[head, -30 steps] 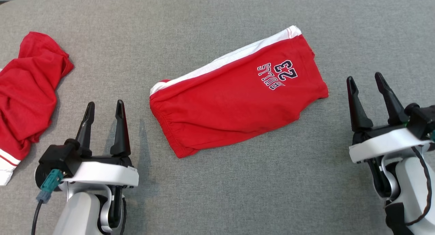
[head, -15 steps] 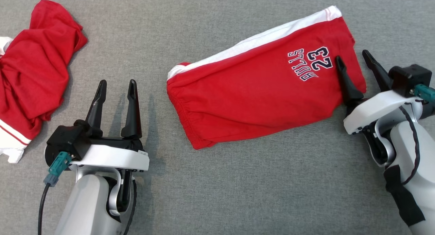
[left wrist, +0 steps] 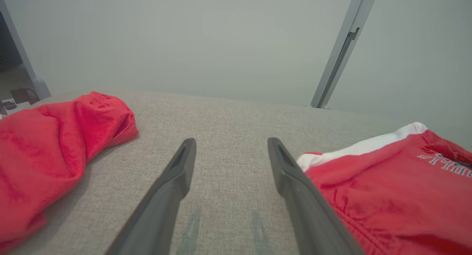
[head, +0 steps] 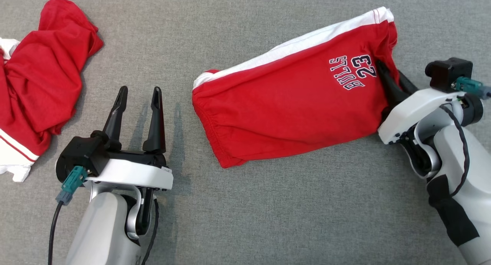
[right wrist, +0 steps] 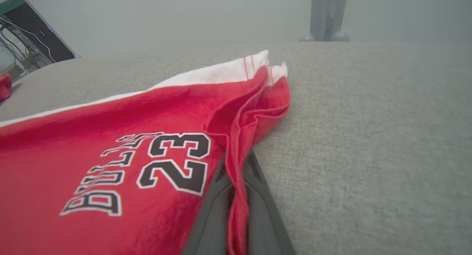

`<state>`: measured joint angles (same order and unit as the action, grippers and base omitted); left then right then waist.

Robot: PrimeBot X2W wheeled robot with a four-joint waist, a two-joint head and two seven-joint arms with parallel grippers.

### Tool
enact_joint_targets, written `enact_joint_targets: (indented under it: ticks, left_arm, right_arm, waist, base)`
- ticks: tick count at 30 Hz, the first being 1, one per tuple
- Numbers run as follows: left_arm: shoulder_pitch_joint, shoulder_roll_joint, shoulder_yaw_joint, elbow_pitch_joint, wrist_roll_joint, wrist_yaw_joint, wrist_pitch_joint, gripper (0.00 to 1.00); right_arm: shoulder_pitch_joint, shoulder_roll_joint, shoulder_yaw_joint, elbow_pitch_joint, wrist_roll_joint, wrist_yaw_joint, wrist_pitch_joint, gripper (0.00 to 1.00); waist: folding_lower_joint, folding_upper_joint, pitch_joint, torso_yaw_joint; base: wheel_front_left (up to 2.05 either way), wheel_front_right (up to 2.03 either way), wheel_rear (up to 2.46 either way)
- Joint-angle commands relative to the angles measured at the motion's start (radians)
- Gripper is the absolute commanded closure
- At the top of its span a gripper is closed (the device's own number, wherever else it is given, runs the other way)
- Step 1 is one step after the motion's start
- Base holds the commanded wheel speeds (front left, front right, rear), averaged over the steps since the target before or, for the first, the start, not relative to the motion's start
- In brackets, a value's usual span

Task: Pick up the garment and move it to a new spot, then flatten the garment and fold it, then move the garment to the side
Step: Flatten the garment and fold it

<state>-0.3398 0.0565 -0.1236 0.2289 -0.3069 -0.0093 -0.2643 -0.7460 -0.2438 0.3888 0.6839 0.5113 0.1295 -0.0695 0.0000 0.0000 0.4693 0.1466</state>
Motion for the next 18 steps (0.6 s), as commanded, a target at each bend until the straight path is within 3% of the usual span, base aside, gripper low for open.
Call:
enact_joint_targets:
  ticks: [1, 10, 18]
  left_arm:
    - [-0.013, 0.005, 0.004, 0.001, 0.01, -0.006, 0.0, 0.0]
    - [0.029, 0.002, 0.029, 0.007, 0.009, -0.009, 0.0, 0.0]
    - [0.059, 0.005, 0.048, 0.003, 0.019, -0.004, 0.0, 0.0]
  right_arm:
    - [0.056, 0.006, 0.012, 0.012, 0.017, 0.002, -0.006, 1.0]
    - [0.19, -0.011, -0.04, -0.035, 0.058, 0.001, -0.111, 1.0]
    - [0.332, -0.036, -0.107, -0.093, 0.063, 0.001, -0.137, 1.0]
  waist:
    - [0.0, 0.0, -0.008, -0.006]
    - [0.0, 0.0, -0.049, -0.048]
    - [0.0, 0.0, -0.077, -0.091]
  base:
    - [0.0, 0.0, 0.0]
    - [0.0, 0.0, 0.0]
    - [0.0, 0.0, 0.0]
